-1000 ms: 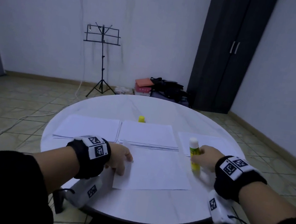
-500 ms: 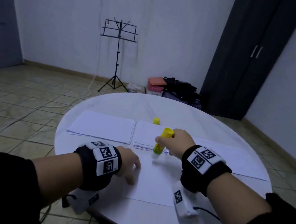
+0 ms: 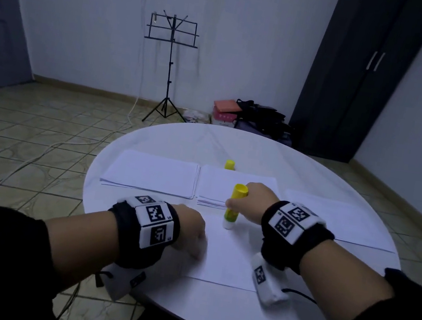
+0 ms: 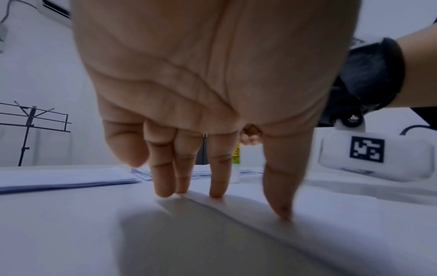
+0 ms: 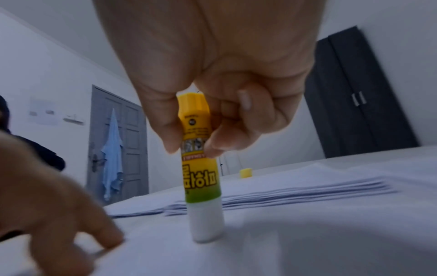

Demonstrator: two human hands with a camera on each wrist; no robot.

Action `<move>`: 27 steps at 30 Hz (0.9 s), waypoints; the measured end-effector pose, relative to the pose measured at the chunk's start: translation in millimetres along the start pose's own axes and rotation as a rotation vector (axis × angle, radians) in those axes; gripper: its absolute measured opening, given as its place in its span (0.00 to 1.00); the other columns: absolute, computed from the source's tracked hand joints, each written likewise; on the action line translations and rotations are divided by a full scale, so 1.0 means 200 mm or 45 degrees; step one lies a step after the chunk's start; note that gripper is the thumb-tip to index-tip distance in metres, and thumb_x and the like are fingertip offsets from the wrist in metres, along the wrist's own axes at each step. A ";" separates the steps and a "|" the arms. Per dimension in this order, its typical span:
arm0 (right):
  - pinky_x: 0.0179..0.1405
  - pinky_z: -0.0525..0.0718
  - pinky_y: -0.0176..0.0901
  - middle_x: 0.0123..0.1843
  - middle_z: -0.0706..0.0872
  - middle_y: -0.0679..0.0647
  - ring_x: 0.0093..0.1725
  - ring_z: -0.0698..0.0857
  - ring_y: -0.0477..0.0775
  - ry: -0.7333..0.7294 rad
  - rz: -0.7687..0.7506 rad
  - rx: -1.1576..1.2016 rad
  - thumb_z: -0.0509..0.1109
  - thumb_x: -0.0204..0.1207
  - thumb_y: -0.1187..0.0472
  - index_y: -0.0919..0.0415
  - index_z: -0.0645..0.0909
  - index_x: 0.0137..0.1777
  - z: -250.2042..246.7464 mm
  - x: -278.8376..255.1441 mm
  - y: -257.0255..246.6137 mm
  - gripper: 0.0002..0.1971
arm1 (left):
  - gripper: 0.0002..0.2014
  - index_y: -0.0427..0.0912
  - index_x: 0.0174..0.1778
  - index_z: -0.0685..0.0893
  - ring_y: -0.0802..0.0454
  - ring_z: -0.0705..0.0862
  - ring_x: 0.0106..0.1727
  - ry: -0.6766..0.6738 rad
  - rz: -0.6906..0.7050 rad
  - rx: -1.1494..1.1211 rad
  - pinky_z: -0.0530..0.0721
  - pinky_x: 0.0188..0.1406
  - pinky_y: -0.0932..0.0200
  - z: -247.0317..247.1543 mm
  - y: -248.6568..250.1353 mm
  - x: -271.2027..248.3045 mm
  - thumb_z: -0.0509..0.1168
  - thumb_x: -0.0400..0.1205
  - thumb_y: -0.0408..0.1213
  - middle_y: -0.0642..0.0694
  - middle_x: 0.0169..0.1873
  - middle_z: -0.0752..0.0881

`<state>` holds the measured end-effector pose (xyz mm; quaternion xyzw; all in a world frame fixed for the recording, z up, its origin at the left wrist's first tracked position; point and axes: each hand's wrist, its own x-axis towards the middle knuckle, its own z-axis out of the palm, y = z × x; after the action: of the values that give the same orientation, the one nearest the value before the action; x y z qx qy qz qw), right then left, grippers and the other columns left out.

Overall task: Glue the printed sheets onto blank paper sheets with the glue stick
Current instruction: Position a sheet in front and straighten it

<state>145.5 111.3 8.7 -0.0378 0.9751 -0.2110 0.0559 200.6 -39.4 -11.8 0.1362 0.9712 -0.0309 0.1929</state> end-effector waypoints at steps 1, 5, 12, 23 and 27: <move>0.28 0.69 0.38 0.46 0.80 0.55 0.45 0.79 0.55 0.018 0.037 -0.012 0.70 0.73 0.51 0.61 0.77 0.49 -0.03 -0.01 0.05 0.14 | 0.25 0.52 0.67 0.81 0.46 0.79 0.66 -0.012 0.012 0.007 0.79 0.65 0.53 0.00 0.00 0.00 0.69 0.75 0.56 0.49 0.64 0.83; 0.36 0.75 0.41 0.45 0.82 0.58 0.43 0.81 0.56 0.059 0.210 0.023 0.70 0.73 0.53 0.62 0.77 0.45 -0.14 -0.07 0.26 0.12 | 0.33 0.55 0.69 0.78 0.46 0.74 0.68 -0.020 0.045 0.064 0.77 0.65 0.53 0.01 -0.02 0.00 0.73 0.69 0.61 0.51 0.65 0.80; 0.27 0.68 0.39 0.39 0.77 0.54 0.41 0.77 0.55 0.169 0.199 -0.024 0.69 0.75 0.56 0.60 0.73 0.40 -0.20 -0.16 0.29 0.10 | 0.40 0.54 0.72 0.72 0.47 0.70 0.72 -0.038 0.022 -0.059 0.74 0.67 0.52 0.01 -0.04 -0.02 0.77 0.66 0.59 0.50 0.67 0.73; 0.32 0.69 0.41 0.42 0.78 0.53 0.44 0.77 0.54 -0.061 -0.302 -0.010 0.70 0.74 0.50 0.57 0.72 0.39 0.08 -0.27 -0.17 0.14 | 0.54 0.43 0.78 0.55 0.42 0.72 0.72 -0.006 -0.104 -0.173 0.71 0.61 0.53 0.01 -0.04 -0.07 0.80 0.64 0.54 0.43 0.72 0.71; 0.27 0.67 0.36 0.39 0.77 0.53 0.43 0.77 0.54 -0.094 -0.354 -0.049 0.69 0.74 0.52 0.58 0.74 0.37 0.11 -0.33 -0.18 0.11 | 0.54 0.45 0.78 0.58 0.41 0.73 0.71 -0.029 -0.093 -0.181 0.74 0.68 0.47 0.01 -0.04 -0.06 0.81 0.61 0.55 0.44 0.71 0.73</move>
<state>215.8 76.8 10.5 -0.1813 0.9616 -0.1967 0.0612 210.1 -49.5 -9.3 0.0864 0.9731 0.0295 0.2117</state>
